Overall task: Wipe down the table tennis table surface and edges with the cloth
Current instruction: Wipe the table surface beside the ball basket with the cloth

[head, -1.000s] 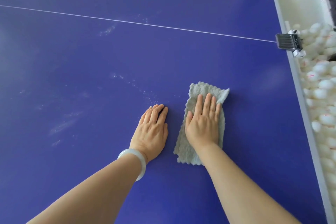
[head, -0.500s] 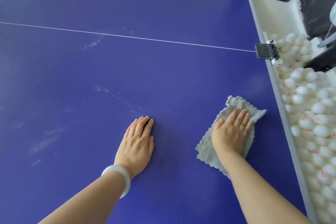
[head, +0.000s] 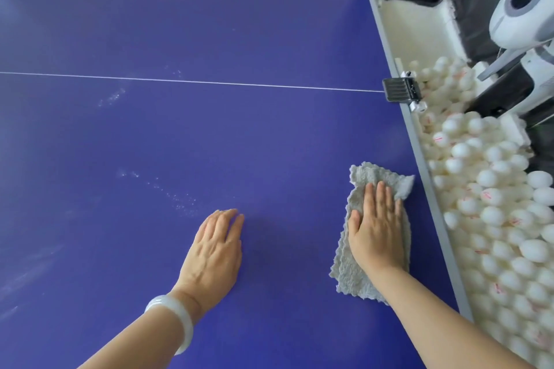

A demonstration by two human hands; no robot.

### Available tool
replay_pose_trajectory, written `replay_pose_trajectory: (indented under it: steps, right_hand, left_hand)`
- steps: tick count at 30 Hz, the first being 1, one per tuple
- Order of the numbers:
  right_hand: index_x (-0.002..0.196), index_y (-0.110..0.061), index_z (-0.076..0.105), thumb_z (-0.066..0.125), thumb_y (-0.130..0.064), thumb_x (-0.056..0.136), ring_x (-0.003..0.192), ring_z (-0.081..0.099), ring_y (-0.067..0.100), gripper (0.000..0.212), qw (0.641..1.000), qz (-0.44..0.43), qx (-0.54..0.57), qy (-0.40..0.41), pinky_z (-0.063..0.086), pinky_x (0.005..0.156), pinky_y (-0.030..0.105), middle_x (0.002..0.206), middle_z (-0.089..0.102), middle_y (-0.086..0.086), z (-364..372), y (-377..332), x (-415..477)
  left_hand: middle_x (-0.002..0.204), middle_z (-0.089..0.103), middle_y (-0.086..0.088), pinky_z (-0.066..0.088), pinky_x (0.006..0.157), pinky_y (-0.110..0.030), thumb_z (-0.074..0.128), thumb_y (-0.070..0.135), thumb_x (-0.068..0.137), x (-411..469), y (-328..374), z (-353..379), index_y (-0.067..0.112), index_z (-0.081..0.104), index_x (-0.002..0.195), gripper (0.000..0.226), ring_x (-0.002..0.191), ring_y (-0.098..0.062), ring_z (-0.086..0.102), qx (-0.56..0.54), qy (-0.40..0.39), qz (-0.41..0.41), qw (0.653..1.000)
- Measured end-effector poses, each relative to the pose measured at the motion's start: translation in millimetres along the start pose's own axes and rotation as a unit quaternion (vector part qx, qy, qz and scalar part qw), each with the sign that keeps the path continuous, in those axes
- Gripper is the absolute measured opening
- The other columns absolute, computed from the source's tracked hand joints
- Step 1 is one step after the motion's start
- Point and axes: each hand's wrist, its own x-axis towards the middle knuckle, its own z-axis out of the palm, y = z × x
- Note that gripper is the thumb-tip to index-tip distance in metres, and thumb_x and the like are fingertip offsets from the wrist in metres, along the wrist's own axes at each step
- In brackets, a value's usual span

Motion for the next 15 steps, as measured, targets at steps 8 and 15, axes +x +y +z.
replay_pose_trajectory:
  steps: [8,15]
  right_hand:
    - [0.156,-0.01,0.012,0.011,-0.042,0.098,0.153,0.005,0.024,0.067,0.999,0.037,0.04,0.004,0.003,0.125,0.044,0.164,0.008,0.01,3.4,8.8,8.5]
    - [0.158,-0.013,0.009,0.027,-0.036,0.101,0.153,-0.001,0.031,0.065,0.985,0.165,0.045,-0.013,0.0,0.122,0.054,0.165,0.003,0.015,-1.4,32.3,97.8]
  left_hand:
    - [0.161,0.023,-0.007,0.001,0.124,-0.037,0.027,0.038,0.104,91.4,57.2,20.2,0.013,0.026,0.155,0.057,0.15,-0.024,0.017,-0.014,-0.082,0.033,0.996]
    - [0.149,0.045,-0.008,0.018,0.118,-0.04,0.033,0.038,0.097,89.2,56.5,27.8,0.011,0.048,0.145,0.057,0.14,-0.026,0.04,-0.026,-0.065,0.026,0.997]
